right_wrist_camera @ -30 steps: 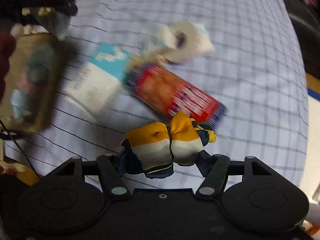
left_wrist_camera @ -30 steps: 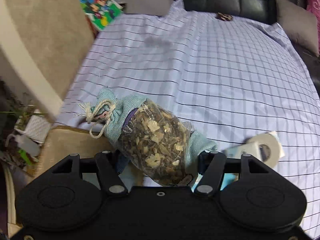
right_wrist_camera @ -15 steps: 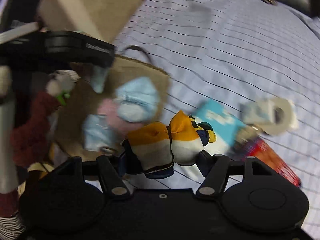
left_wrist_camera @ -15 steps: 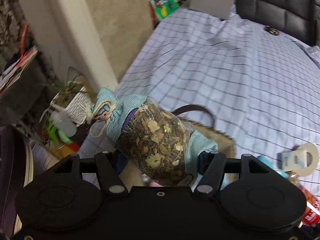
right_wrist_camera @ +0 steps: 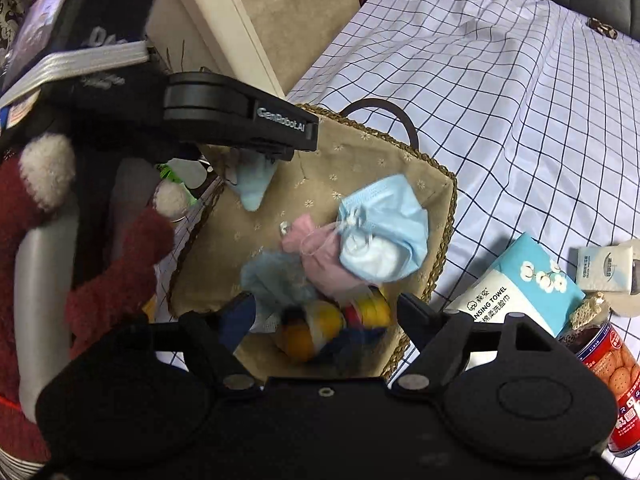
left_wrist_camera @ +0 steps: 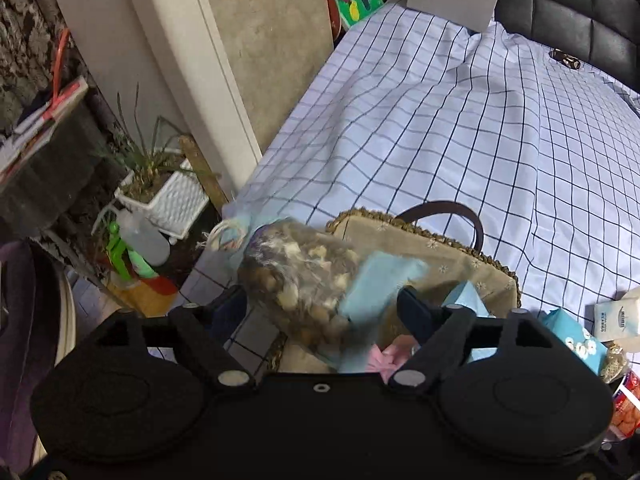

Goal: Organize soft objects
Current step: 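Carry the sachet and yellow toy over the woven basket with both tools, then open both tools to drop the sachet and yellow toy into the basket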

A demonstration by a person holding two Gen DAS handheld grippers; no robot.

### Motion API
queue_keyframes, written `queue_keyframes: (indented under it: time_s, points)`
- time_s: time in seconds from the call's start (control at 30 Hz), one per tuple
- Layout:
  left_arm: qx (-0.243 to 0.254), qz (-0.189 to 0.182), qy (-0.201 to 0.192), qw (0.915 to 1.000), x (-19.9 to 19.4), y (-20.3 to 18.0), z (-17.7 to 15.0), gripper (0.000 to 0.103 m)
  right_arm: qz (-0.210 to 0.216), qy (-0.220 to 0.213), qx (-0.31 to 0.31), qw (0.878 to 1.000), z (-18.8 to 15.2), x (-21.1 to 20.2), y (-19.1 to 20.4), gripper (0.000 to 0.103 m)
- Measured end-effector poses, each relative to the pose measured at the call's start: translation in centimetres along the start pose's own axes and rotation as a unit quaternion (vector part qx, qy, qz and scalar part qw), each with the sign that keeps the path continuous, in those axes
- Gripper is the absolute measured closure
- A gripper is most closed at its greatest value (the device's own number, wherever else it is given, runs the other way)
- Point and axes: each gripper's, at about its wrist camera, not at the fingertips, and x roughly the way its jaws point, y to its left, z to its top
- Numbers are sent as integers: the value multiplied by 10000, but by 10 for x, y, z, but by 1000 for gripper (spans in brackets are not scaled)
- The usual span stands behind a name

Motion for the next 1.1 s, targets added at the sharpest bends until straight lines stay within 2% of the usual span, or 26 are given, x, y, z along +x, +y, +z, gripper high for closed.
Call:
queue_keyframes:
  time_s: [0.1, 0.23, 0.47, 0.53, 0.57, 0.7, 0.83, 1.1]
  points:
    - [74, -16, -114, 9999, -4, -3, 0, 15, -26, 103, 105, 9999, 1, 5, -8, 25]
    - [65, -202, -78, 9997, -3, -6, 2, 15, -182, 177, 80, 9996, -2, 7, -12, 25]
    - [275, -1071, 278, 9935, 10, -21, 0, 13, -233, 139, 103, 9996, -5, -1, -14, 25]
    - [201, -1374, 455, 9893, 14, -22, -1, 14, -213, 145, 97, 9996, -6, -1, -14, 25]
    - [180, -1412, 493, 9886, 15, -23, -1, 15, -210, 161, 84, 9996, -7, -2, -13, 25]
    - [302, -1074, 285, 9933, 7, -28, -3, 15, -283, 153, 38, 9995, -8, -4, -13, 25]
    - [225, -1118, 280, 9931, 5, -25, -1, 15, -295, 191, 64, 9994, -9, -3, -16, 25]
    - [301, -793, 225, 9961, 6, -28, 0, 15, -330, 269, 42, 9991, -11, 2, -16, 24]
